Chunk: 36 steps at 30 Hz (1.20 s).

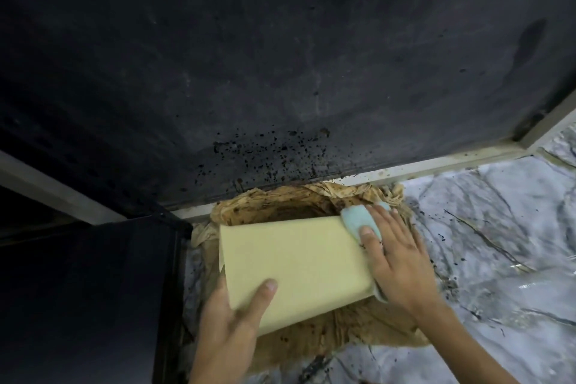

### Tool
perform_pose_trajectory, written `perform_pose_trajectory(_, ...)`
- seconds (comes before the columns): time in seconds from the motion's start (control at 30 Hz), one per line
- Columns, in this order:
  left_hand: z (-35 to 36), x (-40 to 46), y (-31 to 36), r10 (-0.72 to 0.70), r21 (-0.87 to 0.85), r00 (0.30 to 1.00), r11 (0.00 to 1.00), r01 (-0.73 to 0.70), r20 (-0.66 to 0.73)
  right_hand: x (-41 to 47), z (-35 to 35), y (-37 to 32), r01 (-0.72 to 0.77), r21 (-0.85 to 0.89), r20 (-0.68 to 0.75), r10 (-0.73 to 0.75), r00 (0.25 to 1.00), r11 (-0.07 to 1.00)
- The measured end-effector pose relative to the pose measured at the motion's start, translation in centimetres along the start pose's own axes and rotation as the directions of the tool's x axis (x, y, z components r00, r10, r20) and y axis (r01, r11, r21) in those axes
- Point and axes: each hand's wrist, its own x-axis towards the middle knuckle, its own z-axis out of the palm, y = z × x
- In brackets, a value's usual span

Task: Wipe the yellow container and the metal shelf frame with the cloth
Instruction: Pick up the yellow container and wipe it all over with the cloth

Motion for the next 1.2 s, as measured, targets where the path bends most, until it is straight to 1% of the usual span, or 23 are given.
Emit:
perform_pose_trajectory(0.07,0.7,-0.2,0.4,0.044,0.073,0.999,0.996,-0.045,0.010,-0.6,0.1,-1.6,-0.030,0.040,0.000,0.030,1.000,0.999)
perform_pose_trajectory(0.1,0.8,-0.1,0.4,0.063,0.090,0.998,0.994,-0.065,0.031,-1.2,0.4,-3.4,0.008,0.047,0.015,-0.009,1.000,0.999)
perform_pose_trajectory(0.17,0.8,-0.3,1.0,0.102,0.118,0.993,0.987,-0.108,0.057,-2.5,1.2,-7.8,0.189,0.029,0.072,-0.191,0.979,0.982)
perform_pose_trajectory(0.23,0.9,-0.7,1.4,0.167,0.158,0.981,0.971,-0.181,0.099,-2.6,1.7,-10.7,0.376,0.048,0.131,-0.379,0.916,0.926)
perform_pose_trajectory(0.3,1.1,-0.8,1.6,0.188,0.194,0.973,0.958,-0.211,0.132,-1.7,1.3,-11.0,0.461,0.079,0.149,-0.468,0.871,0.884)
perform_pose_trajectory(0.33,1.1,-1.0,1.5,0.181,0.201,0.974,0.957,-0.207,0.139,-1.3,1.1,-9.9,0.469,0.081,0.119,-0.476,0.871,0.879)
perform_pose_trajectory(0.37,0.9,-1.1,1.2,0.161,0.216,0.978,0.958,-0.188,0.133,-0.9,0.8,-8.2,0.440,0.078,0.086,-0.445,0.891,0.895)
perform_pose_trajectory(0.4,0.7,-1.1,0.9,0.143,0.225,0.983,0.960,-0.167,0.118,-0.5,0.5,-6.1,0.379,0.067,0.063,-0.383,0.922,0.923)
perform_pose_trajectory(0.47,0.3,-1.6,1.0,0.050,0.201,0.989,0.977,-0.077,0.136,0.3,-0.4,-1.7,0.264,0.051,0.051,-0.266,0.962,0.963)
perform_pose_trajectory(0.5,0.4,-1.7,1.7,-0.053,0.150,0.987,0.988,0.031,0.149,0.8,-0.9,0.1,0.246,0.080,0.051,-0.250,0.967,0.966)
perform_pose_trajectory(0.53,0.8,-1.5,2.6,-0.170,0.027,0.972,0.985,0.168,0.163,1.2,-1.3,1.7,0.246,0.138,0.047,-0.254,0.966,0.960)
perform_pose_trajectory(0.57,0.7,-0.9,3.2,-0.216,-0.112,0.951,0.963,0.245,0.223,1.6,-1.6,2.9,0.252,0.201,0.039,-0.265,0.964,0.947)
perform_pose_trajectory(0.6,0.8,-0.5,4.1,-0.232,-0.199,0.930,0.935,0.294,0.284,1.8,-1.8,3.7,0.258,0.258,0.024,-0.274,0.962,0.931)
perform_pose_trajectory(0.63,1.0,0.0,4.9,-0.243,-0.237,0.918,0.916,0.324,0.315,1.8,-2.0,4.3,0.261,0.300,0.007,-0.276,0.961,0.917)
perform_pose_trajectory(0.67,1.3,0.8,5.7,-0.286,-0.245,0.910,0.899,0.363,0.301,1.7,-2.1,4.7,0.272,0.325,-0.012,-0.284,0.959,0.906)
perform_pose_trajectory(0.73,1.5,2.0,6.4,-0.287,-0.250,0.926,0.904,0.347,0.247,1.3,-2.2,5.1,0.318,0.312,-0.054,-0.318,0.947,0.895)
perform_pose_trajectory(0.83,1.5,2.5,6.5,-0.218,-0.189,0.954,0.948,0.257,0.204,0.3,-1.9,5.2,0.376,0.260,-0.141,-0.350,0.926,0.889)
perform_pose_trajectory(0.9,1.3,2.6,5.3,-0.214,-0.125,0.954,0.962,0.243,0.210,-0.7,-1.6,5.2,0.357,0.251,-0.163,-0.324,0.932,0.900)
perform_pose_trajectory(0.93,1.5,2.3,4.9,-0.227,-0.114,0.960,0.962,0.247,0.166,-1.4,-1.5,5.1,0.346,0.255,-0.170,-0.310,0.935,0.903)
perform_pose_trajectory(1.0,1.2,1.6,3.3,-0.226,-0.157,0.973,0.960,0.231,0.048,-2.7,-1.0,4.7,0.362,0.240,-0.197,-0.320,0.927,0.900)
perform_pose_trajectory(1.07,1.2,0.8,2.0,-0.191,-0.141,0.979,0.973,0.180,-0.070,-3.8,-0.2,3.9,0.366,0.239,-0.217,-0.318,0.923,0.900)
perform_pose_trajectory(1.13,1.9,-0.1,1.4,-0.131,-0.047,0.989,0.991,0.128,-0.063,-4.6,0.8,2.6,0.322,0.298,-0.185,-0.276,0.943,0.899)
perform_pose_trajectory(1.2,2.4,-0.9,0.9,-0.017,0.080,1.000,0.997,0.017,0.000,-5.2,2.3,1.1,0.280,0.339,-0.118,-0.254,0.960,0.898)
